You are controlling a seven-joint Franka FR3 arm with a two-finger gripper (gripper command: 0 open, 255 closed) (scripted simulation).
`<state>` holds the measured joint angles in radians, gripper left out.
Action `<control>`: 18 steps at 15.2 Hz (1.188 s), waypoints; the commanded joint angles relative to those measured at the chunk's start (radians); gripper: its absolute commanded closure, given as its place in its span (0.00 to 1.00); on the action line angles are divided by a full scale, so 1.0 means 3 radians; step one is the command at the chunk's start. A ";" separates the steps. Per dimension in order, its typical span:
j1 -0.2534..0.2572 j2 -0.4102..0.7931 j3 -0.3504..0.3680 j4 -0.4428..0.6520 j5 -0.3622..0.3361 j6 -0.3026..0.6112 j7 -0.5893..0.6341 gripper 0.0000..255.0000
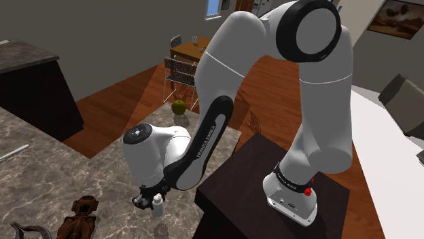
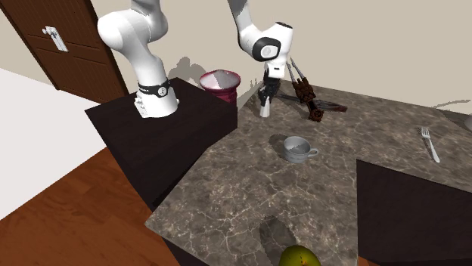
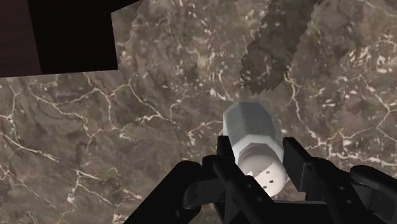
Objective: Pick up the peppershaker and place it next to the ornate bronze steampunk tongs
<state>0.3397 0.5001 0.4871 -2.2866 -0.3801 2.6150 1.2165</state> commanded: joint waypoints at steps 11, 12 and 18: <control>0.0138 0.0249 -0.0179 0.0086 -0.0173 0.0162 0.0111 1.00; 0.0138 0.0249 -0.0179 0.0086 -0.0173 0.0162 0.0111 1.00; 0.0138 0.0249 -0.0179 0.0086 -0.0173 0.0162 0.0111 0.00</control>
<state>0.3812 0.5749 0.4334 -2.2607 -0.4319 2.6636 1.2497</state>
